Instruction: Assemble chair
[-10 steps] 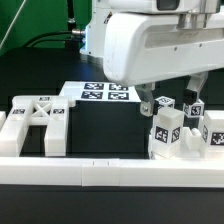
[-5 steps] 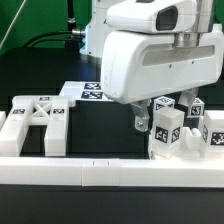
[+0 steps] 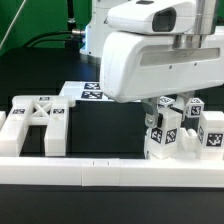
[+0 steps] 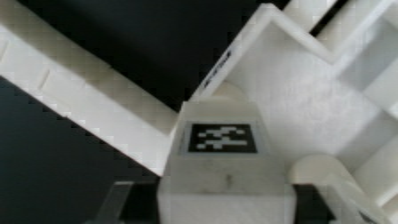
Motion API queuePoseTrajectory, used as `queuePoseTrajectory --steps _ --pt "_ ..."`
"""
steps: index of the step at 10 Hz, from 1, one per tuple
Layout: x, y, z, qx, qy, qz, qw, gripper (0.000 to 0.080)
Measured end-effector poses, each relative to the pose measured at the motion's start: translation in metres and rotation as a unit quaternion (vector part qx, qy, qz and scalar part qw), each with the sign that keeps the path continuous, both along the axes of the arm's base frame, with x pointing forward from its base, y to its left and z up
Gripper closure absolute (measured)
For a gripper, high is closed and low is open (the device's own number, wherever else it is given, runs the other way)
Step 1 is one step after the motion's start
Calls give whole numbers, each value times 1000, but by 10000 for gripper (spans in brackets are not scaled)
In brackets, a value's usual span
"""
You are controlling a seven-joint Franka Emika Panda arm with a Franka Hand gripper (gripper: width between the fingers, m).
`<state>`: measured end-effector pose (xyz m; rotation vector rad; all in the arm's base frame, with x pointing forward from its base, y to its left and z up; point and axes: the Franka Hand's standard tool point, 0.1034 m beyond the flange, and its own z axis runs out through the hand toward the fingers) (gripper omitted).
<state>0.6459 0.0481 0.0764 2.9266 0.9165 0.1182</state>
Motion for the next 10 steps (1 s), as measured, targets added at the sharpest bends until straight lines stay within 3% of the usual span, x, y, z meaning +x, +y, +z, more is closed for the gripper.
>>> queuePoseTrajectory --steps 2,5,8,10 --pt "0 0 0 3 -1 -25 1000 504" --pt "-1 0 -1 18 -8 -179 984 505" --pt "-1 0 -2 42 -14 -380 924 506" --pt "-1 0 -2 49 -16 -445 894 506"
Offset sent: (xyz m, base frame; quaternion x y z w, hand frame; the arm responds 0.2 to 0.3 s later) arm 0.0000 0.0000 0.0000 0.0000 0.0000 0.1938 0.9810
